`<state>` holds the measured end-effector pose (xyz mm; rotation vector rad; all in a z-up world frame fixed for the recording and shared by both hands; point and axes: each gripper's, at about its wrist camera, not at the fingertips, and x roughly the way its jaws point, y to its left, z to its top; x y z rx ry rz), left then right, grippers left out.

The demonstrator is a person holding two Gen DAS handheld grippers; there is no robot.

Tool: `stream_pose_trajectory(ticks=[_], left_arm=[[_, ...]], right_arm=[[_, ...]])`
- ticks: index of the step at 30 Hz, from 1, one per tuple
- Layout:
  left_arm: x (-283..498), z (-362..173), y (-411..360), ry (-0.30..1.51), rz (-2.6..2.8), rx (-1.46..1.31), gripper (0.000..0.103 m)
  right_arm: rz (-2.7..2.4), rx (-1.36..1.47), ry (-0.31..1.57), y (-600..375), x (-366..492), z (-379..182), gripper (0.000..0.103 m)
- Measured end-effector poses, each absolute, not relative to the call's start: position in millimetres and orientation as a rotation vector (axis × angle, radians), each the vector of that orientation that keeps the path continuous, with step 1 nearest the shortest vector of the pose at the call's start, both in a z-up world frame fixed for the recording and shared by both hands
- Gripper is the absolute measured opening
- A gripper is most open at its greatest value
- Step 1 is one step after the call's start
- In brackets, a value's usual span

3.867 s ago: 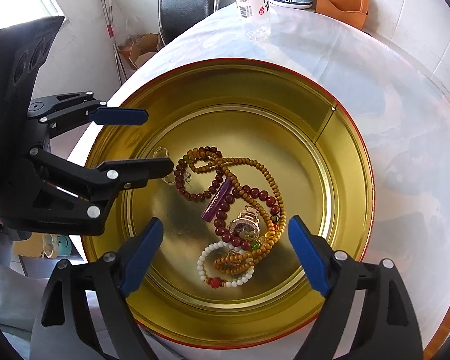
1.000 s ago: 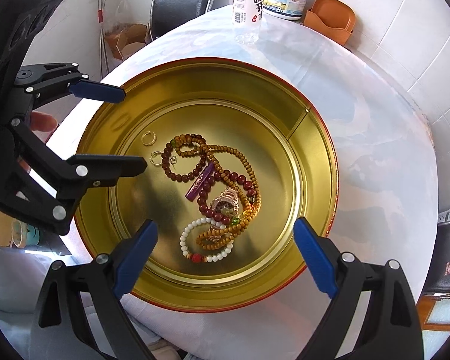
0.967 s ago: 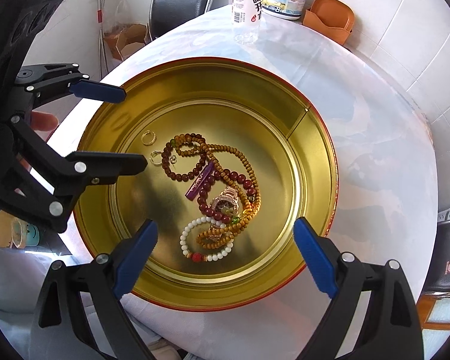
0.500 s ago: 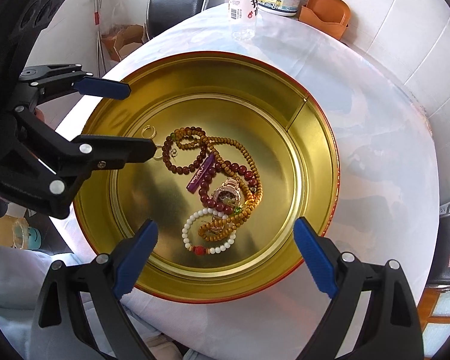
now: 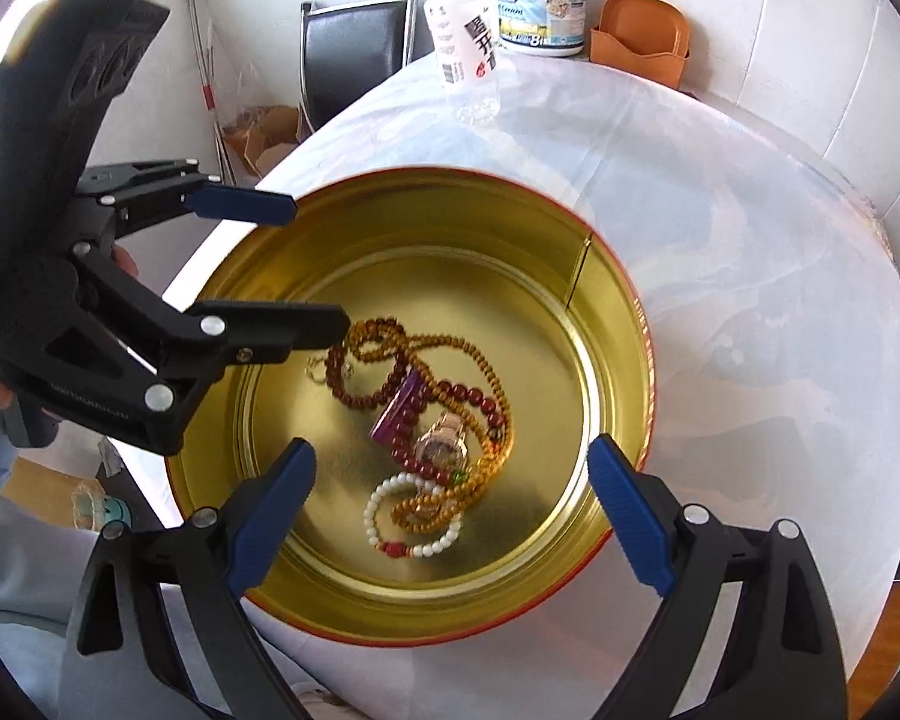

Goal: Organize jewelry

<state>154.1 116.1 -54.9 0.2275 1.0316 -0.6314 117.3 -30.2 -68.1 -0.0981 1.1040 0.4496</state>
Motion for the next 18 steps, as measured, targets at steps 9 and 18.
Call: stream_pose_trajectory(ticks=[9,18], left_arm=[[302.8,-31.1,42.1,0.994,-0.538,0.231,0.087],[502.3,-130.5,-69.6,0.981,-0.254,0.254,0.087]], right_arm=[[0.249,0.091,1.033,-130.6,290.4,-87.8,0.098],[-0.231,0.156,0.974,-260.1,448.9,-184.9,0.1]])
